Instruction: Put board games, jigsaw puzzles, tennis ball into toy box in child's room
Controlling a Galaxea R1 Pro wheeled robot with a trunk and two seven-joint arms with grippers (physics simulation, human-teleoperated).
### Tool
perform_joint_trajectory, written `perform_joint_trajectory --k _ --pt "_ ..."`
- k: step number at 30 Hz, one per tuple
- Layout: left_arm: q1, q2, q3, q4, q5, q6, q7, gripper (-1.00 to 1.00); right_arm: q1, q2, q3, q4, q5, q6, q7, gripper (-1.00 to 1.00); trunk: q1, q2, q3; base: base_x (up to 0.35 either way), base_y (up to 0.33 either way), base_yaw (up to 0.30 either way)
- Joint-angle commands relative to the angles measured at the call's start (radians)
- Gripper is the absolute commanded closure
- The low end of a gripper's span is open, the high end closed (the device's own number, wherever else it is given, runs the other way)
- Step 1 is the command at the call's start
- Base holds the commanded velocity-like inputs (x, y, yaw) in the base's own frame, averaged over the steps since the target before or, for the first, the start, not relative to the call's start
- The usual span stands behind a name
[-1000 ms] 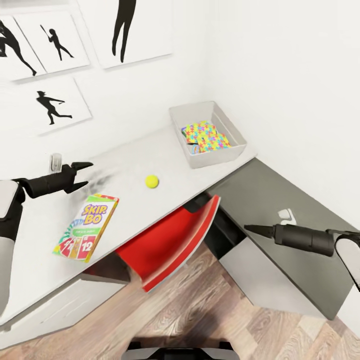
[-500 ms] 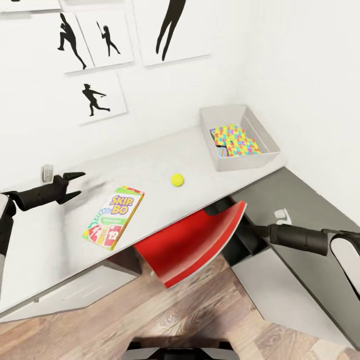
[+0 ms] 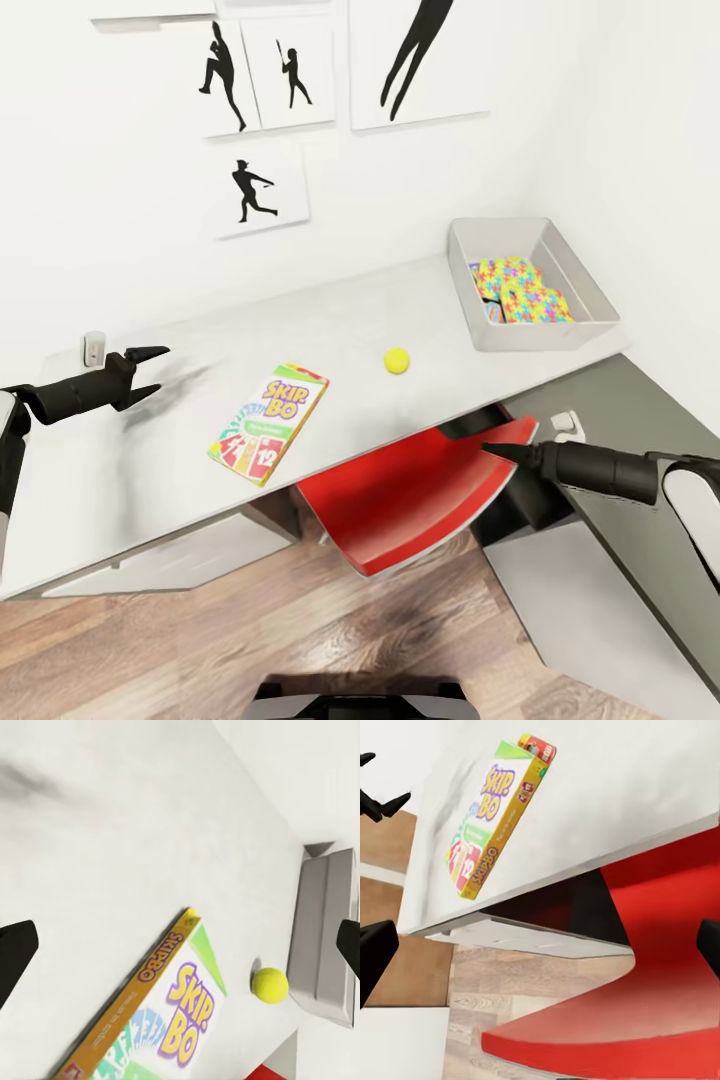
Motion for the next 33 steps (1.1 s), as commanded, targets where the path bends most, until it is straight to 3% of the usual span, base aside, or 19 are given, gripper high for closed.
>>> perform_joint_trajectory --k 1,10,25,33 --pt "-0.001 0.000 0.002 0.000 -0.006 0.005 -0.005 -1.00 -0.001 0.000 -0.001 0.000 0.005 0.004 0.007 -1.00 0.001 -0.002 -0.001 0.000 0.000 0.121" --pt "0.002 0.001 0.002 -0.001 -0.006 0.005 -0.007 -1.00 -0.053 0.000 -0.004 0.000 0.006 0.004 0.006 -1.00 0.001 -0.002 -0.002 0.000 0.000 0.046" --pt "0.031 0.007 0.006 -0.011 -0.006 0.005 -0.008 -1.00 -0.059 0.002 0.003 0.003 0.005 0.004 0.004 -1.00 0.001 -0.002 -0.002 0.000 0.000 0.009" --pt "0.059 0.021 0.007 -0.017 -0.006 0.005 -0.008 -1.00 -0.060 0.016 0.005 0.011 0.004 0.004 -0.044 -1.00 0.001 -0.002 -0.002 0.000 0.000 0.150"
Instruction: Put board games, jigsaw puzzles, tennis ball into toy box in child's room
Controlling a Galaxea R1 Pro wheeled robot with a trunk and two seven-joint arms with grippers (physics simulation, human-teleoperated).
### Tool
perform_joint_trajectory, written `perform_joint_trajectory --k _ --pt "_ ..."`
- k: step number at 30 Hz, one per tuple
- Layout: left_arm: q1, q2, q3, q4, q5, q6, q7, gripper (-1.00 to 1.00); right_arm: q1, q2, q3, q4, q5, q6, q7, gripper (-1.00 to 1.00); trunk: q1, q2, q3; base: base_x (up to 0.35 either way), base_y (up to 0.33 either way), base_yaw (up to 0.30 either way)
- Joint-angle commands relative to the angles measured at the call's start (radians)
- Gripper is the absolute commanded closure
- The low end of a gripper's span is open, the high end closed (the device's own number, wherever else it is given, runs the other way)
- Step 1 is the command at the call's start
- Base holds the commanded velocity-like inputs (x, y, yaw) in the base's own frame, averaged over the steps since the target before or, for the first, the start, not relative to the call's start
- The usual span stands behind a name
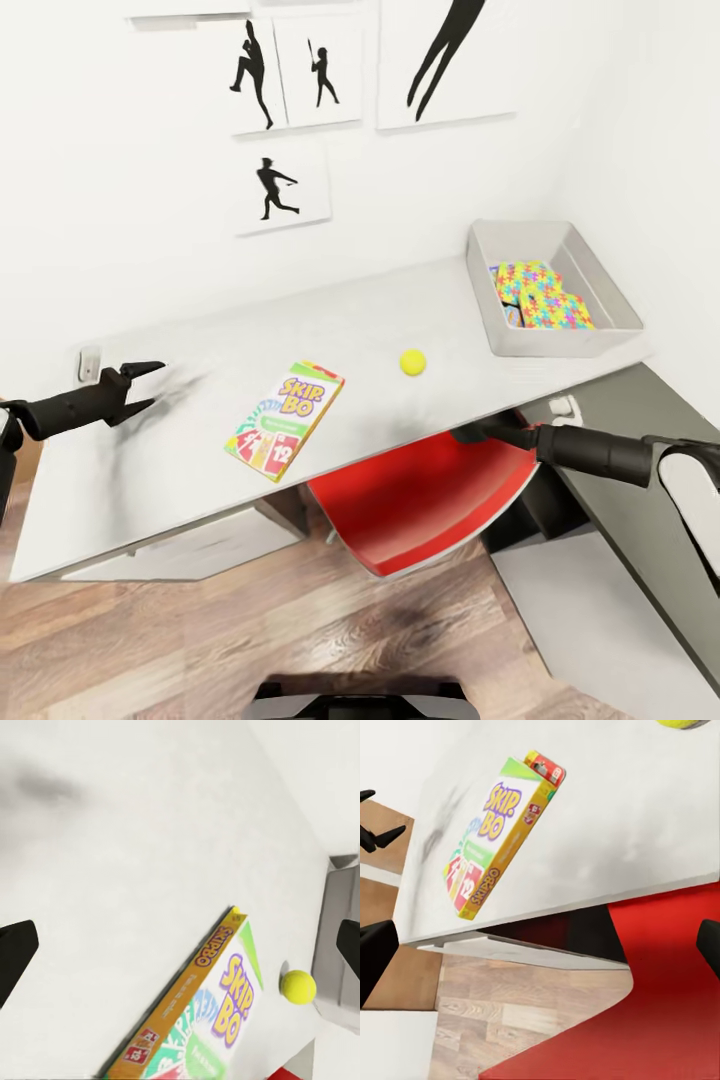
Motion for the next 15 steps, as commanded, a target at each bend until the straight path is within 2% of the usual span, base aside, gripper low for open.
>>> perform_joint_trajectory --k 1,7,10,15 --pt "0.004 0.001 0.004 -0.004 -0.006 0.005 -0.006 -1.00 -0.001 0.006 -0.001 0.000 0.006 0.004 -0.004 -1.00 0.001 -0.002 -0.001 0.000 0.000 0.231" --pt "0.023 0.004 0.024 -0.027 -0.006 0.005 -0.006 -1.00 -0.001 0.024 -0.001 0.002 0.006 0.004 -0.037 -1.00 0.001 -0.002 -0.001 0.000 0.000 0.252" --pt "0.045 0.005 0.047 -0.054 -0.006 0.005 -0.006 -1.00 0.004 0.036 -0.005 0.002 0.008 0.004 -0.059 -1.00 0.001 -0.002 -0.001 0.000 0.000 0.274" --pt "0.058 0.004 0.057 -0.075 -0.005 0.007 -0.006 -1.00 0.007 0.040 -0.007 0.003 0.007 0.004 -0.068 -1.00 0.001 -0.002 -0.001 0.000 0.000 0.283"
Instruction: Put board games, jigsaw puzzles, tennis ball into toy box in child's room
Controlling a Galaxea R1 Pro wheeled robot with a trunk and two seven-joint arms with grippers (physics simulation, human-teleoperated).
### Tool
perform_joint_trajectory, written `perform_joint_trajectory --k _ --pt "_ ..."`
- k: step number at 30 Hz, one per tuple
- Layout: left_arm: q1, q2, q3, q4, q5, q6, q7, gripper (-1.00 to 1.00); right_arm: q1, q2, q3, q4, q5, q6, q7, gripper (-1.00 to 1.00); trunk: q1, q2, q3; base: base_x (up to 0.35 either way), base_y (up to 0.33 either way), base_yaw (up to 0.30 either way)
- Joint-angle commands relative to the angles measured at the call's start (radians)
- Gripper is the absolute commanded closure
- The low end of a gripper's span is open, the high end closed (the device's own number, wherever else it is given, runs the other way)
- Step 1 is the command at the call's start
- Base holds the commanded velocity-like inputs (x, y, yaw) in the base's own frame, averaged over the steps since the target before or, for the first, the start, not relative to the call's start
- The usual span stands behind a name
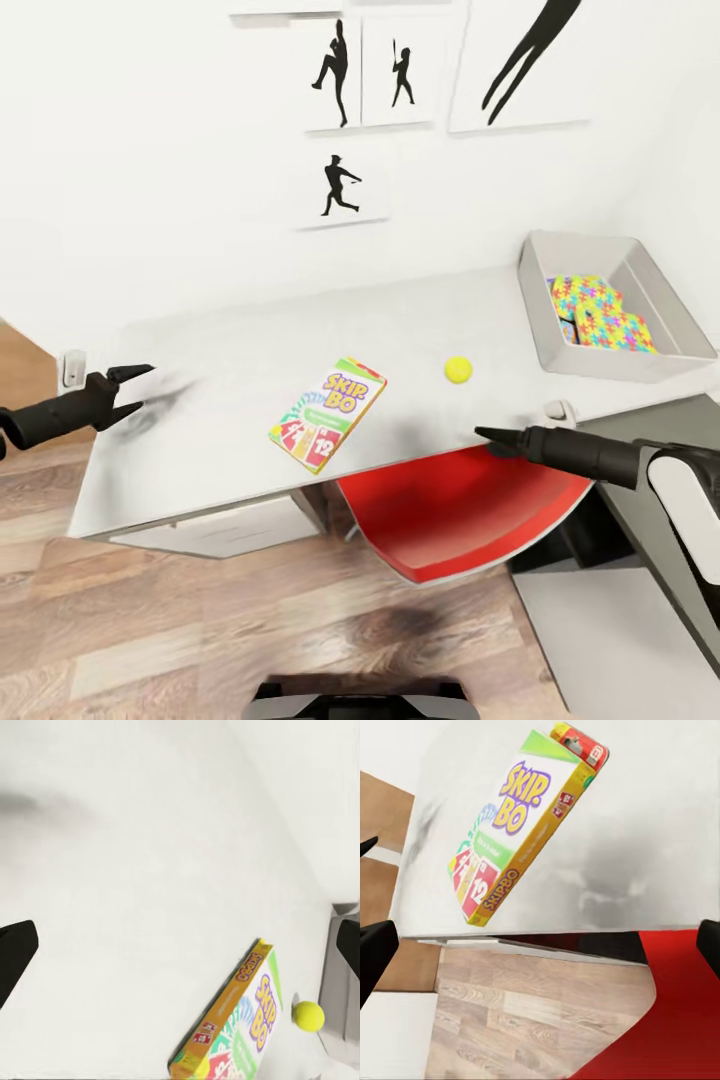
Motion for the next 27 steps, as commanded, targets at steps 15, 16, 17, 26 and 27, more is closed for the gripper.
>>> perform_joint_trajectory --k 15,16,17,26,27 --pt "0.119 -0.080 0.007 -0.221 0.080 0.007 0.008 -1.00 0.052 0.006 -0.007 -0.007 0.008 0.004 -0.005 -1.00 0.001 -0.002 0.007 0.000 0.000 0.225" --pt "0.119 -0.080 0.007 -0.221 0.080 0.007 0.008 -1.00 0.052 0.006 -0.007 -0.007 0.008 0.004 -0.005 -1.00 0.001 -0.002 0.008 0.000 0.000 0.141" --pt "0.129 -0.092 0.004 -0.242 0.088 0.007 0.011 -1.00 0.055 0.006 -0.008 -0.008 0.009 0.004 -0.006 -1.00 0.001 -0.002 0.010 0.000 0.000 0.132" --pt "0.203 -0.135 -0.009 -0.330 0.118 0.007 0.019 -1.00 0.065 0.009 -0.002 -0.009 0.011 0.004 -0.017 -1.00 0.001 -0.002 0.022 0.000 0.000 0.121" --pt "0.203 -0.135 -0.009 -0.330 0.118 0.007 0.019 -1.00 0.065 0.009 -0.002 -0.009 0.011 0.004 -0.017 -1.00 0.001 -0.002 0.023 0.000 0.000 0.117"
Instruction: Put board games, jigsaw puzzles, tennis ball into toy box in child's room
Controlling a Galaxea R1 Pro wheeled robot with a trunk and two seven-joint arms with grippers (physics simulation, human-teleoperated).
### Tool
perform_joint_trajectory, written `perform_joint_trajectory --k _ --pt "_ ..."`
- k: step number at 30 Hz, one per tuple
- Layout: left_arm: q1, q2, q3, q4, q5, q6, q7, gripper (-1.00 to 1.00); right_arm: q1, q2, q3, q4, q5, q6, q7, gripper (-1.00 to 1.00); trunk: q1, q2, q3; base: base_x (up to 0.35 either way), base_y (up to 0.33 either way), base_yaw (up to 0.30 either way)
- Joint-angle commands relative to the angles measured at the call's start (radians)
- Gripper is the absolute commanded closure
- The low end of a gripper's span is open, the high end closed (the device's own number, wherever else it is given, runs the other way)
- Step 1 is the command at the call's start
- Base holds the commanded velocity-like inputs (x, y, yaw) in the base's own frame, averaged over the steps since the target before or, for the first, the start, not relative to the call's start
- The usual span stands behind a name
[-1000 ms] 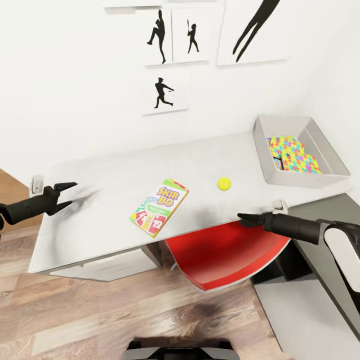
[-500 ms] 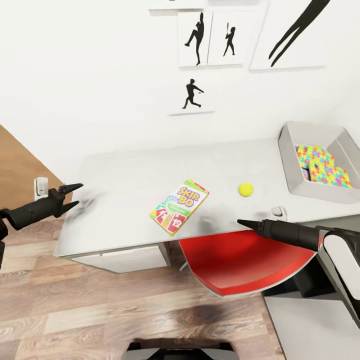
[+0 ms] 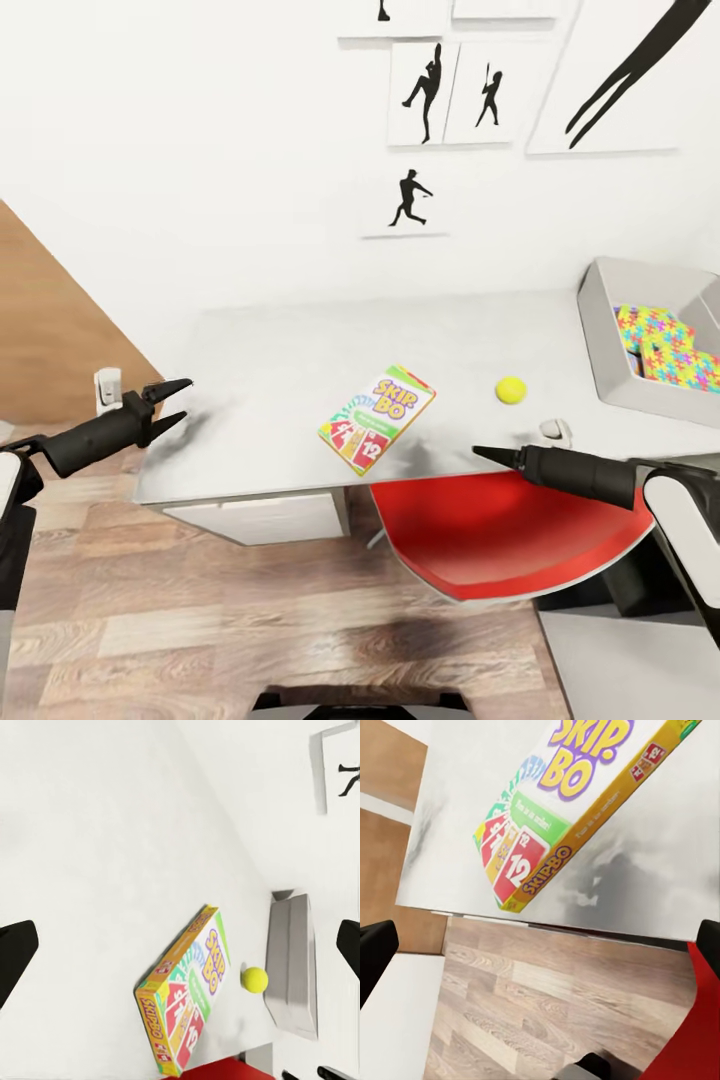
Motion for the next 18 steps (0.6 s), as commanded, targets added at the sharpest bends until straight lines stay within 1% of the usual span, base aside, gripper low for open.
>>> perform_joint_trajectory --k 1,5,8,9,12,13,15,18 --pt "0.009 -0.003 0.000 -0.007 -0.001 0.005 -0.003 -1.00 0.000 0.000 -0.001 0.000 0.009 0.004 0.003 -1.00 0.001 -0.002 0.000 0.000 0.000 0.116" --pt "0.029 -0.008 -0.002 -0.018 0.003 0.006 -0.004 -1.00 0.001 0.001 -0.001 0.001 0.008 0.004 -0.016 -1.00 0.001 -0.002 0.006 0.000 0.000 0.115" --pt "0.058 -0.012 -0.005 -0.031 0.007 0.007 -0.005 -1.00 0.001 0.002 -0.003 0.009 0.006 0.004 -0.052 -1.00 0.001 -0.002 0.010 0.000 0.000 0.112" --pt "0.058 -0.012 -0.005 -0.031 0.007 0.007 -0.005 -1.00 0.001 0.002 -0.003 0.009 0.006 0.004 -0.052 -1.00 0.001 -0.002 0.012 0.000 0.000 0.110" --pt "0.077 -0.014 -0.006 -0.045 0.009 0.007 -0.008 -1.00 0.000 0.010 -0.003 0.029 0.005 0.004 -0.091 -1.00 0.001 -0.002 0.016 0.018 0.000 0.104" --pt "0.077 -0.014 -0.006 -0.045 0.009 0.007 -0.008 -1.00 0.000 0.010 -0.003 0.029 0.005 0.004 -0.091 -1.00 0.001 -0.002 0.018 0.039 0.000 0.101" --pt "0.091 -0.015 -0.006 -0.053 0.010 0.008 -0.011 -1.00 -0.001 0.017 -0.004 0.047 0.005 0.004 -0.110 -1.00 0.001 -0.002 0.021 0.090 0.000 0.096" --pt "0.099 -0.015 -0.006 -0.057 0.010 0.008 -0.013 -1.00 -0.001 0.020 -0.005 0.053 0.004 0.004 -0.117 -1.00 0.001 -0.002 0.025 0.133 0.000 0.091"
